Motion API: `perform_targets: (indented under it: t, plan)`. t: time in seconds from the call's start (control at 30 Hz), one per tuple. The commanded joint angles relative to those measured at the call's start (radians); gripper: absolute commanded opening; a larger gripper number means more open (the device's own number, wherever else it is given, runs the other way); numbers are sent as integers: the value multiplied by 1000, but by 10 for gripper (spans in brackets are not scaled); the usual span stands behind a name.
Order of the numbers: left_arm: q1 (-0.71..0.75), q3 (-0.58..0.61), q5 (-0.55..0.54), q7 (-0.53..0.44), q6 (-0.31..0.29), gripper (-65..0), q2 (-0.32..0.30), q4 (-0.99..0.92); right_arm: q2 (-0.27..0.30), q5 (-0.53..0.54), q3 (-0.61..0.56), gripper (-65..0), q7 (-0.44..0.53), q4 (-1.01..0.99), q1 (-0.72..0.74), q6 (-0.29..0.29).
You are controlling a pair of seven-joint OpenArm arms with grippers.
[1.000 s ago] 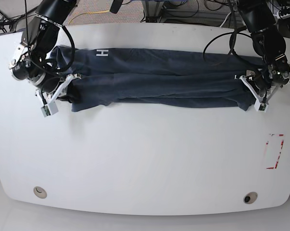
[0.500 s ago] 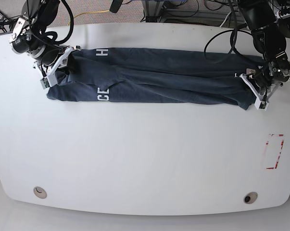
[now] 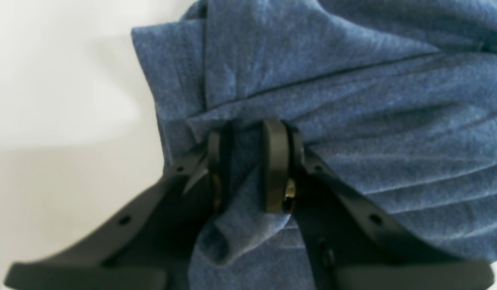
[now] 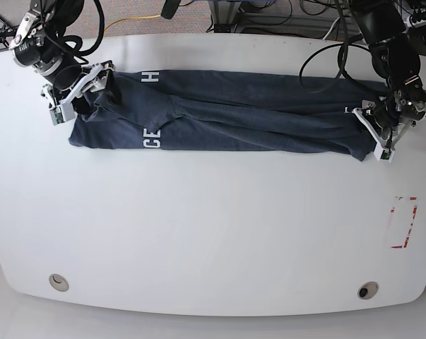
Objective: Fold the T-shirt properly
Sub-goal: 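Release the left gripper and regrasp the strip's end nearer the middle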
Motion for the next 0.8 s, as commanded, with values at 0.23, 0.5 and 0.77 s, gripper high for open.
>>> perform_targets:
  t: [0.23,0.5,0.77]
  plan:
    - [-11,-5,7,12,-4,-535,-11,48,-13,96,-74,-434,9,10,7,3]
    - [-14,-7,5,12,-4,-396,-1,122,-44,-92,-184,-499,74,-90,49,3]
    - [-15,-25,-2,12,-10,-289,19,150,-49,-260,-183,-504,123,-295,132,3]
